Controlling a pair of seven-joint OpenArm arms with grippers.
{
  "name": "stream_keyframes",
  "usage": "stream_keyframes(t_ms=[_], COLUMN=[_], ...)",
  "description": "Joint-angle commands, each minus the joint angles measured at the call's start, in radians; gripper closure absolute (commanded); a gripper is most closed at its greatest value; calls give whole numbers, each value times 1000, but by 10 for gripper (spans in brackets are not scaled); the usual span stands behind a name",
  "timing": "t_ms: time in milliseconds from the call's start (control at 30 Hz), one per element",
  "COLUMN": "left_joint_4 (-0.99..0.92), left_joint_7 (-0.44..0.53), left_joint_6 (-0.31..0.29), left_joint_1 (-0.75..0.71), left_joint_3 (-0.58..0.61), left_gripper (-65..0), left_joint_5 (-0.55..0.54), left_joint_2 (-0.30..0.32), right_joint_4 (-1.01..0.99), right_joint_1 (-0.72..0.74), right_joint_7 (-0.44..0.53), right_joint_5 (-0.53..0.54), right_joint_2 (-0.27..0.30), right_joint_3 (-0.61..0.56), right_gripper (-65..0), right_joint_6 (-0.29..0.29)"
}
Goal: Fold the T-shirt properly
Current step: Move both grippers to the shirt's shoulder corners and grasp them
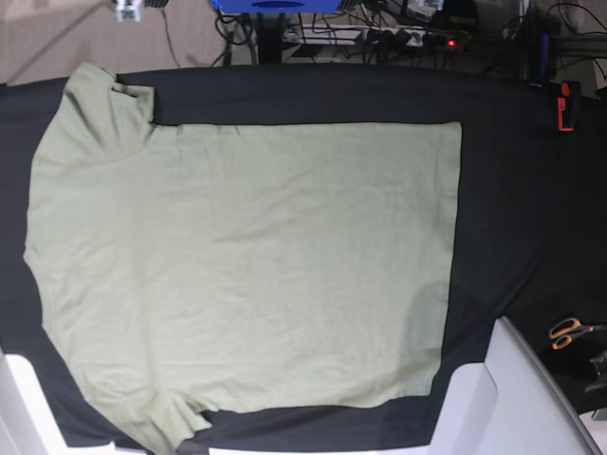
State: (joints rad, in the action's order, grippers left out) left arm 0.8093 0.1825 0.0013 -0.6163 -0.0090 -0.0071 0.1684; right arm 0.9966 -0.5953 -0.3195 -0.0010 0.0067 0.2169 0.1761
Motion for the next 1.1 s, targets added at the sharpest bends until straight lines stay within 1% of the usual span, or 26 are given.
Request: stream_keyframes(t_ms=[0, 67, 100, 167, 200, 267, 333, 367, 433, 467, 533, 567, 600, 633, 700, 733, 767, 800, 833, 867, 900, 967, 1000, 1033, 1067], left_joint_4=[46, 140, 192, 298, 342, 456, 579, 645, 776, 832, 916, 954, 1000, 1040, 1079, 1079, 1076, 1068, 1066, 1066, 1068, 1068, 1065, 1063, 1062], left_joint_7=[7, 7, 7, 7, 7, 7, 7, 7, 1, -1, -7, -41, -91, -162, -311, -384, -450, -524, -582, -636, -673, -677, -682, -684, -684], left_joint_6=[6, 6, 6, 4, 4, 4, 3, 3, -16, -39, -83, -102, -110, -116, -152, -200, -258, -312, -360, -407, -455, -530, -558, -573, -573], left_joint_1=[-50, -109, -146, -207, -235, -293, -347, -374, -406, -413, -411, -408, -394, -373, -328, -296, -264, -236, -216, -199, -185, -167, -159, -153, -149], left_joint_3=[-1, -6, -26, -79, -105, -159, -205, -228, -285, -319, -388, -421, -444, -466, -520, -558, -601, -652, -685, -716, -741, -791, -822, -851, -871], left_gripper=[0, 0, 0, 0, 0, 0, 0, 0, 0, 0, 0, 0, 0, 0, 0, 0, 0, 0, -2, -44, -71, -63, -51, -38, -23], left_joint_5=[-1, -24, -61, -150, -189, -250, -279, -284, -290, -291, -294, -296, -313, -347, -448, -512, -577, -624, -650, -666, -670, -669, -669, -669, -669], left_joint_2=[18, 43, 58, 69, 73, 104, 118, 122, 125, 119, 101, 81, 73, 72, 75, 76, 73, 69, 67, 64, 50, 20, 4, -7, -14], right_joint_4=[75, 196, 259, 377, 428, 549, 684, 749, 850, 885, 911, 913, 913, 913, 911, 905, 901, 881, 858, 830, 793, 715, 672, 634, 604], right_joint_1=[-44, -99, -125, -162, -179, -209, -226, -228, -214, -193, -150, -120, -97, -74, -21, 7, 38, 64, 88, 122, 156, 211, 232, 251, 260], right_joint_7=[-13, -54, -80, -129, -145, -152, -152, -152, -152, -152, -152, -155, -171, -204, -286, -323, -358, -389, -413, -439, -468, -527, -545, -557, -562], right_joint_5=[3, 3, 3, 3, 3, 3, 3, 3, 32, 77, 190, 258, 312, 359, 453, 494, 526, 553, 560, 559, 549, 539, 539, 539, 539], right_joint_2=[2, 2, 2, -1, -12, -49, -87, -103, -107, -106, -104, -104, -103, -103, -98, -92, -92, -89, -87, -76, -60, -30, -21, -15, -11], right_joint_3=[3, 3, 11, 60, 83, 157, 237, 269, 309, 327, 392, 430, 464, 499, 573, 611, 648, 681, 705, 731, 749, 778, 795, 807, 817], right_gripper=[0, 0, 0, 0, 0, 0, 0, 0, -2, -2, -14, -47, -96, -168, -345, -431, -501, -539, -548, -548, -548, -548, -548, -548, -548], right_joint_6=[6, 6, 6, 6, 6, 13, 20, 40, 116, 164, 237, 267, 290, 317, 395, 448, 508, 522, 522, 522, 522, 522, 522, 522, 522])
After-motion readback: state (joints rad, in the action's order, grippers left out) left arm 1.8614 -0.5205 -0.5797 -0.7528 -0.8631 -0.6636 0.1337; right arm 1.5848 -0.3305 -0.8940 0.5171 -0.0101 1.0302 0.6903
